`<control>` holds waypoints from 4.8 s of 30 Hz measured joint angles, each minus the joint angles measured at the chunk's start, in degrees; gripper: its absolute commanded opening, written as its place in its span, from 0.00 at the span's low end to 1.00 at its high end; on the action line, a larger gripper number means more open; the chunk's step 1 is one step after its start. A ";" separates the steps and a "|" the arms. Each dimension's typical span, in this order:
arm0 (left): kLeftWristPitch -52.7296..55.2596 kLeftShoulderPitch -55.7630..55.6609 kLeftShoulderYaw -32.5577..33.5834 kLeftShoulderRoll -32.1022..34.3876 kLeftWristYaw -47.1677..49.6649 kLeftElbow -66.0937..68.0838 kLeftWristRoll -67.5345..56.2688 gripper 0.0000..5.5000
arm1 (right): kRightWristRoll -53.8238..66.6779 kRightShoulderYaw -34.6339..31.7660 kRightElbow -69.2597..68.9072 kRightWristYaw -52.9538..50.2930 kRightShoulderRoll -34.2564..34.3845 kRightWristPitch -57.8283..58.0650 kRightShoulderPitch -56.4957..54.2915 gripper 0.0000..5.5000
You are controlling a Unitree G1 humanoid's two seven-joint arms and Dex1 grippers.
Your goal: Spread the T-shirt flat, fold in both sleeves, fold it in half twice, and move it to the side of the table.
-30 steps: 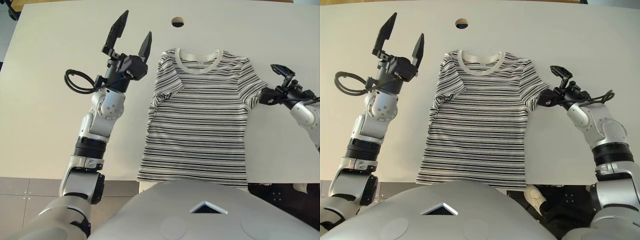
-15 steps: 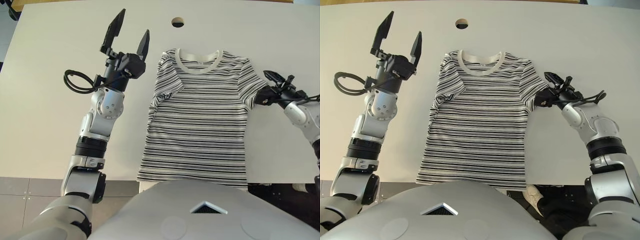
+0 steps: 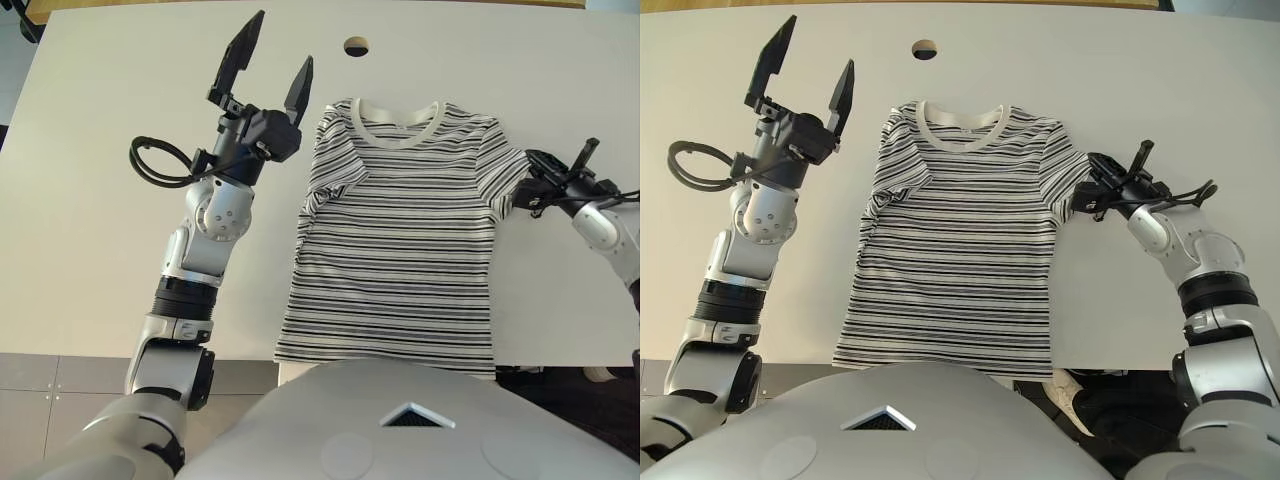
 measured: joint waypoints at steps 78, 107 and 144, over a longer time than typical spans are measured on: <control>-12.24 32.37 -6.53 41.50 -53.13 -19.74 -17.30 0.74 | 17.78 -31.84 -70.77 44.77 -12.57 -7.02 66.84 0.55; -16.55 26.12 -17.17 38.39 -63.84 -15.75 -22.00 0.31 | 28.31 -22.34 -75.07 57.05 -14.62 -2.39 58.23 0.02; -1.42 -10.71 -5.65 2.81 -28.22 22.62 -14.47 0.02 | 27.03 -22.06 -22.11 17.60 17.89 -0.03 12.65 0.02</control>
